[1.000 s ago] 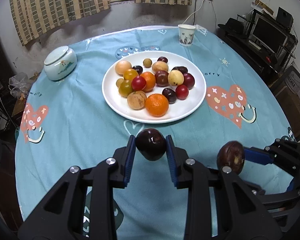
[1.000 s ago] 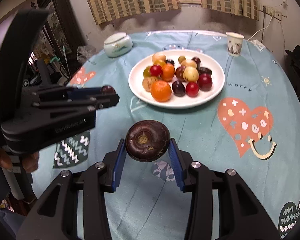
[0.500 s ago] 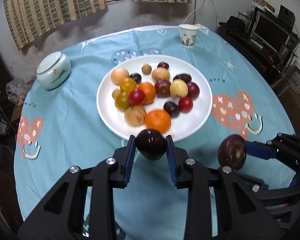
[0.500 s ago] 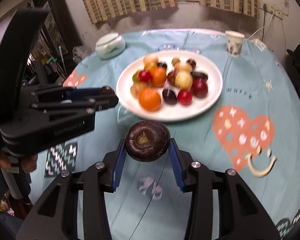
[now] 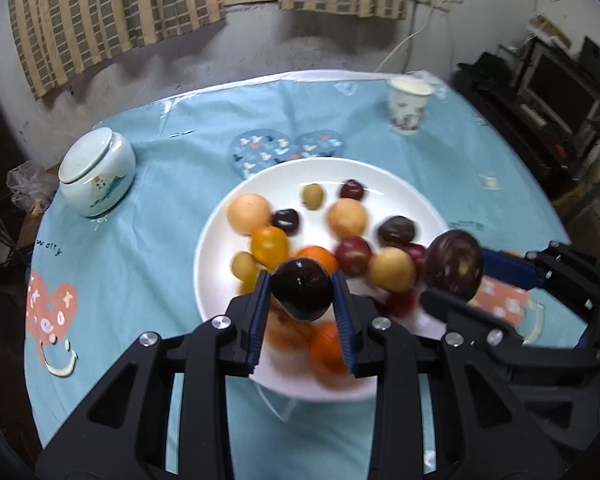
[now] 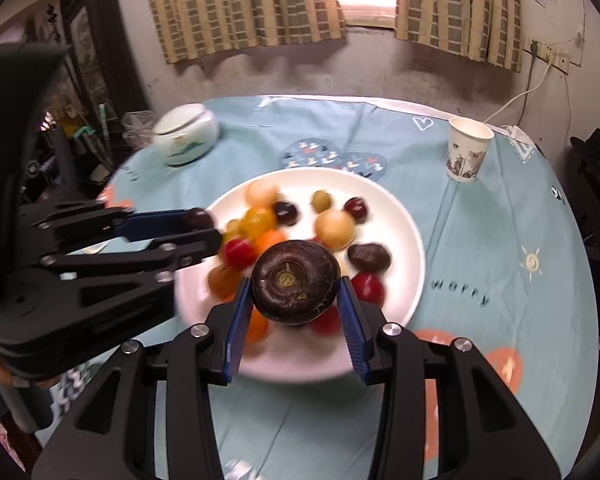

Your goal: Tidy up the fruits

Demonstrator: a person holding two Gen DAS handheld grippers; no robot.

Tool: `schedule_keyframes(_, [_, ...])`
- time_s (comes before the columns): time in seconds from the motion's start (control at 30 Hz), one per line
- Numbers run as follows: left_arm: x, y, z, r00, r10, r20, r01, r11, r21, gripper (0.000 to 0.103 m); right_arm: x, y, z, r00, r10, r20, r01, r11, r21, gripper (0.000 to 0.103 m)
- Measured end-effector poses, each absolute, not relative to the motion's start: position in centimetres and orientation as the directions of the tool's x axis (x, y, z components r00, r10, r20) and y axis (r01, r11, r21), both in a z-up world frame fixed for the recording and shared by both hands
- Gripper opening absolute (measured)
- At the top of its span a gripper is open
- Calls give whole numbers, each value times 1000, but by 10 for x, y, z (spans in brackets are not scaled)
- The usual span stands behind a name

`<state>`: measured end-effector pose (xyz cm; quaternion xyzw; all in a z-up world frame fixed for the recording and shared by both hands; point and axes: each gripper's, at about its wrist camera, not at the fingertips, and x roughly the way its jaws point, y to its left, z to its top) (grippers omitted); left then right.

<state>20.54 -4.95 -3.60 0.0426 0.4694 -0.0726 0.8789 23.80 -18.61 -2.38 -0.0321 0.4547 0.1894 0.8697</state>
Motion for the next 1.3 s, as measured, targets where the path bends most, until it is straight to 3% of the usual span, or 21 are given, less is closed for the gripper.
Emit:
schedule_keyframes(0.1, [223, -52, -53, 526, -63, -848, 178, 983, 37, 32, 263, -184, -37, 482, 304, -821, -362, 923, 129, 44])
schedule_keyframes(0.2, [232, -46, -58, 529, -45, -847, 145, 989, 38, 42, 280, -180, -44, 465, 288, -837, -369, 923, 113, 47])
schedule_keyframes(0.27, [235, -38, -58, 538, -40, -842, 119, 992, 29, 52, 284, -182, -44, 482, 253, -839, -351, 933, 79, 64])
schedule_keyframes(0.3, [235, -34, -57, 538, -46, -842, 108, 994, 15, 61, 285, -184, -41, 496, 257, -830, -358, 931, 75, 69])
schedule_keyframes(0.5, [215, -27, -28, 634, 7, -773, 85, 993, 79, 66, 267, -207, -10, 572, 265, -777, -340, 938, 70, 70])
schedule_keyframes(0.6, [195, -25, -6, 682, -4, -731, 64, 997, 54, 83, 237, -220, -1, 581, 295, -759, -344, 934, 100, 70])
schedule_keyframes(0.67, [182, -25, 10, 709, -18, -705, 53, 998, 27, 89, 216, -222, 0, 580, 301, -757, -348, 932, 103, 70])
schedule_keyframes(0.97, [138, -36, 56, 779, -39, -625, 51, 999, 2, 92, 135, -221, -4, 559, 315, -767, -365, 924, 114, 70])
schedule_keyframes(1.3, [107, -37, 70, 770, -21, -638, 25, 1000, -2, 92, 90, -224, 8, 581, 309, -753, -336, 934, 123, 70])
